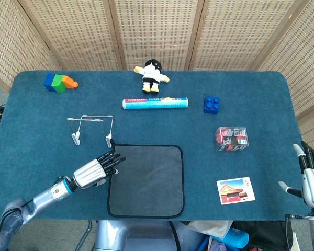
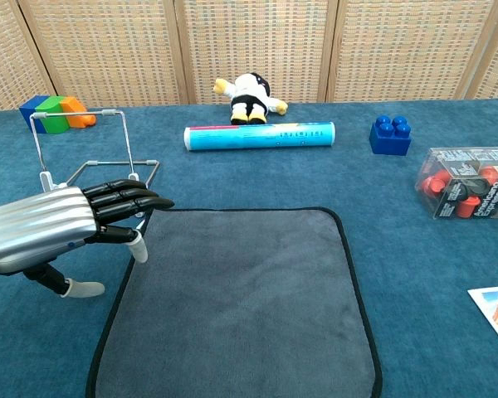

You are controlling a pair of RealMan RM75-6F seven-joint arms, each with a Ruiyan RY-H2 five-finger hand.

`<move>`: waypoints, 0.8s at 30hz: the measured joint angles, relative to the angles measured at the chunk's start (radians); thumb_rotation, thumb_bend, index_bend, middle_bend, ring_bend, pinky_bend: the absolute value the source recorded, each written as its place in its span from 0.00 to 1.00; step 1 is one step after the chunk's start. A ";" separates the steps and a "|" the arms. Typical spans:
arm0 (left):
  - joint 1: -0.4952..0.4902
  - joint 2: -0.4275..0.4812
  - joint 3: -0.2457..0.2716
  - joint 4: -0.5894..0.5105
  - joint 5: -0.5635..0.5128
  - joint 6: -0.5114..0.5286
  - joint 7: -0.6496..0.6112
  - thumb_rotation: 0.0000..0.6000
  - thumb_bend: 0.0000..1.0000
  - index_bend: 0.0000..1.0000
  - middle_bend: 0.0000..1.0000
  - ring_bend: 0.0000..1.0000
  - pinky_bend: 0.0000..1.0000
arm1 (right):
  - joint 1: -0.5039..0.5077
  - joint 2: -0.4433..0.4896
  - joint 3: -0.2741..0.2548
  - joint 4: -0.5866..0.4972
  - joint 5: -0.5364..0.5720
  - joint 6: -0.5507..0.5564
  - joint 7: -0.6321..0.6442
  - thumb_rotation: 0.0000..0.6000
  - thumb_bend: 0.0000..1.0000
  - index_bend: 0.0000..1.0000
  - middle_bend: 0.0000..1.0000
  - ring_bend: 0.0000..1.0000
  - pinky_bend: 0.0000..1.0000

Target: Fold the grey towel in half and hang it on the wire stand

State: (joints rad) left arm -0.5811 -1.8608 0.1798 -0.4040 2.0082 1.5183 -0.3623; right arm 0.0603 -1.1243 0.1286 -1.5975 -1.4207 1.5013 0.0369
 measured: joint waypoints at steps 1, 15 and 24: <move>-0.003 -0.005 0.004 0.008 -0.002 -0.001 0.001 1.00 0.24 0.38 0.00 0.00 0.00 | 0.000 0.001 0.000 0.000 0.000 0.000 0.001 1.00 0.00 0.00 0.00 0.00 0.00; -0.018 -0.044 0.041 0.037 -0.041 -0.014 0.017 1.00 0.25 0.38 0.00 0.00 0.00 | -0.007 0.020 0.004 -0.004 0.004 0.003 0.049 1.00 0.00 0.00 0.00 0.00 0.00; -0.033 -0.060 0.054 0.039 -0.056 -0.033 0.037 1.00 0.25 0.38 0.00 0.00 0.00 | -0.012 0.032 0.005 -0.003 0.005 0.006 0.078 1.00 0.00 0.00 0.00 0.00 0.00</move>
State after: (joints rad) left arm -0.6144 -1.9206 0.2335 -0.3648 1.9519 1.4853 -0.3255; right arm 0.0482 -1.0923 0.1340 -1.6005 -1.4154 1.5072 0.1151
